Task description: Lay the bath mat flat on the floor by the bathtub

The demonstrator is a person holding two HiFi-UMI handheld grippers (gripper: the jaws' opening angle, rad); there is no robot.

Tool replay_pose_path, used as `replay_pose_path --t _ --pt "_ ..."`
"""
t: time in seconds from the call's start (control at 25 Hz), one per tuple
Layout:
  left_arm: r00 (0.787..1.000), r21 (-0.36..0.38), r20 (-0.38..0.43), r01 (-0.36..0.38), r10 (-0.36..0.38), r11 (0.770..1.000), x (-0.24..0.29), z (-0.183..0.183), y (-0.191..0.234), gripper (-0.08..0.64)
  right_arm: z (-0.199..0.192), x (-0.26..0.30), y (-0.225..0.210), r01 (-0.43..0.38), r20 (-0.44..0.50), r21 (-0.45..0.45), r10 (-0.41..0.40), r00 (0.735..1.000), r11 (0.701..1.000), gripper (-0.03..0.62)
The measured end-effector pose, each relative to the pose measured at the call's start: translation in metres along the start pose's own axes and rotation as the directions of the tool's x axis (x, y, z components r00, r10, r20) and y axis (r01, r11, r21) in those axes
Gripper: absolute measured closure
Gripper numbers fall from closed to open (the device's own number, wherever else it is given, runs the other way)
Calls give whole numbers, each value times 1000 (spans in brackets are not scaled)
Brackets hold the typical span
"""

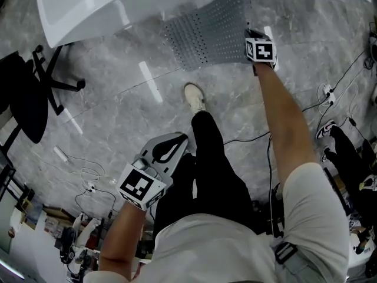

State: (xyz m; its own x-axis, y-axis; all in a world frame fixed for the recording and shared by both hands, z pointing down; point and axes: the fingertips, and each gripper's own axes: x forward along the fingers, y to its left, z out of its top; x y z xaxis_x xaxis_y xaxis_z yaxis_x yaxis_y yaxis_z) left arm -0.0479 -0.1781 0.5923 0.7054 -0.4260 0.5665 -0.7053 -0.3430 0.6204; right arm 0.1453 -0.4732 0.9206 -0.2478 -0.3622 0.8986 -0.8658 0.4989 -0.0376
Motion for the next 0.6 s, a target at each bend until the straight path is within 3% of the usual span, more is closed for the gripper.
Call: replay_pose_path --t 0.24,0.36,0.44,0.6 --pt "999 16 -37 34 -33 999 17 7 3 538 -15 12 -32 53 -59 -50 -56 997 997 532" --pt "998 20 -53 46 -45 999 24 4 3 538 -21 16 -43 59 -86 -56 -64 994 997 489" --pt "997 26 -57 51 -50 998 28 5 2 538 -19 12 -55 89 -77 -59 -93 993 994 545" --pt "997 37 -58 59 -56 998 29 6 -1 538 -28 -4 -71 122 -78 -36 -125 989 992 563"
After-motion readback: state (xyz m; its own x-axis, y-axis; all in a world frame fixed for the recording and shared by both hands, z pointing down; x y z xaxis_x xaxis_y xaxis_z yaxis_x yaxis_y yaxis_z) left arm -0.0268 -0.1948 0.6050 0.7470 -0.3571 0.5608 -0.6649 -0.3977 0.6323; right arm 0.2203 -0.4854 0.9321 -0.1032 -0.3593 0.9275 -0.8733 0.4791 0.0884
